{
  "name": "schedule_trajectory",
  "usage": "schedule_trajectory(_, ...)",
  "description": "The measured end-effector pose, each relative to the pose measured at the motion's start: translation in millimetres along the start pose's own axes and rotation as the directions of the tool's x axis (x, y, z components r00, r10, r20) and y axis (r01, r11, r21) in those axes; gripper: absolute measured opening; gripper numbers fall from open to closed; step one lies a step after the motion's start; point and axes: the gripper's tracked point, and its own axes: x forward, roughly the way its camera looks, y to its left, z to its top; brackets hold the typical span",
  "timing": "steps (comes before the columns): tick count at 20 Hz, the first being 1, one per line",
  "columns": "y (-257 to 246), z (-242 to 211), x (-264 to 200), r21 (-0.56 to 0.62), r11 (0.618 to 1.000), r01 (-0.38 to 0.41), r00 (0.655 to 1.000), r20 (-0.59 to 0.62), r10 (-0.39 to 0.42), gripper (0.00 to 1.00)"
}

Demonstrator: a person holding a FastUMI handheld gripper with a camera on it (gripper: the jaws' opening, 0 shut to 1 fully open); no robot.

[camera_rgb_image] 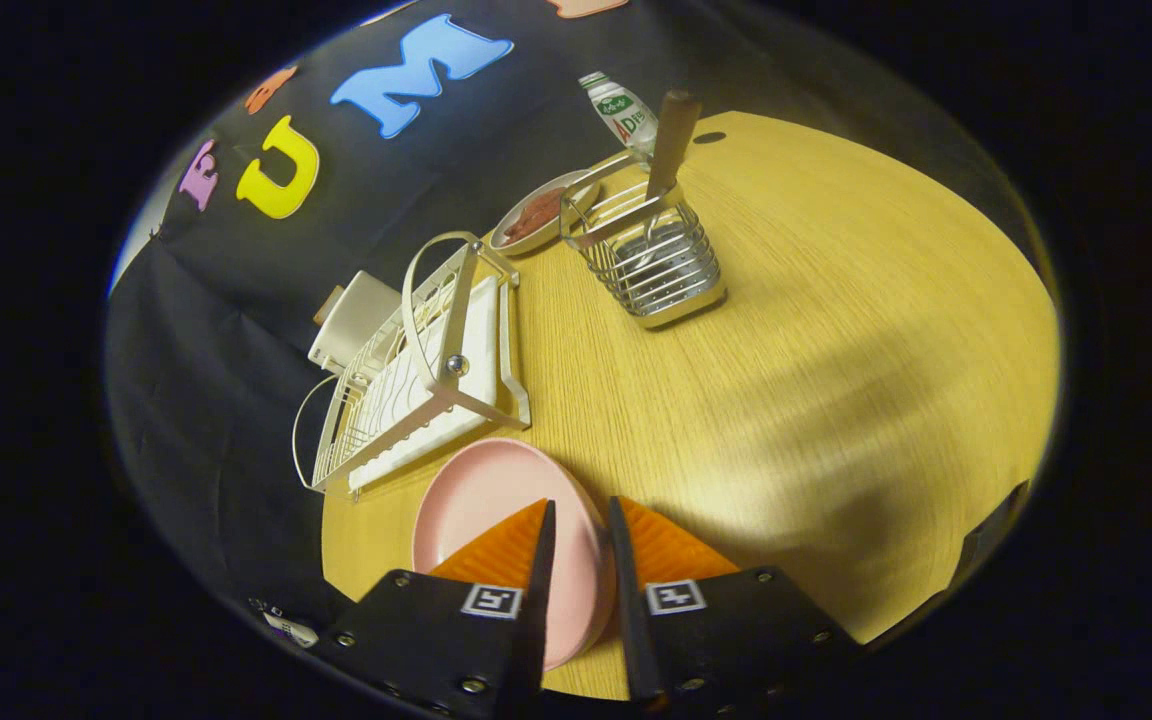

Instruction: Take the plate from the dish rack, then take the spoon from the basket and place it into the plate.

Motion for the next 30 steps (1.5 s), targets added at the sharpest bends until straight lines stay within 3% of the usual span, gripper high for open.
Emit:
schedule_trajectory(2,-11.0,18.3,-10.7,-0.091,0.995,0.047,0.997,0.071,-0.041,0.54)
schedule_trajectory(8,-20.0,80.3,-78.2,-0.299,0.940,0.164,0.943,0.327,-0.060,0.54)
schedule_trajectory(12,-12.0,121.7,-112.5,-0.356,0.914,0.193,0.859,0.512,0.018,0.54)
schedule_trajectory(22,-20.7,162.0,-123.8,-0.449,0.851,0.274,0.718,0.684,0.129,0.54)
schedule_trajectory(30,-41.0,178.9,-44.7,-0.437,0.864,0.249,0.732,0.670,0.128,0.54)
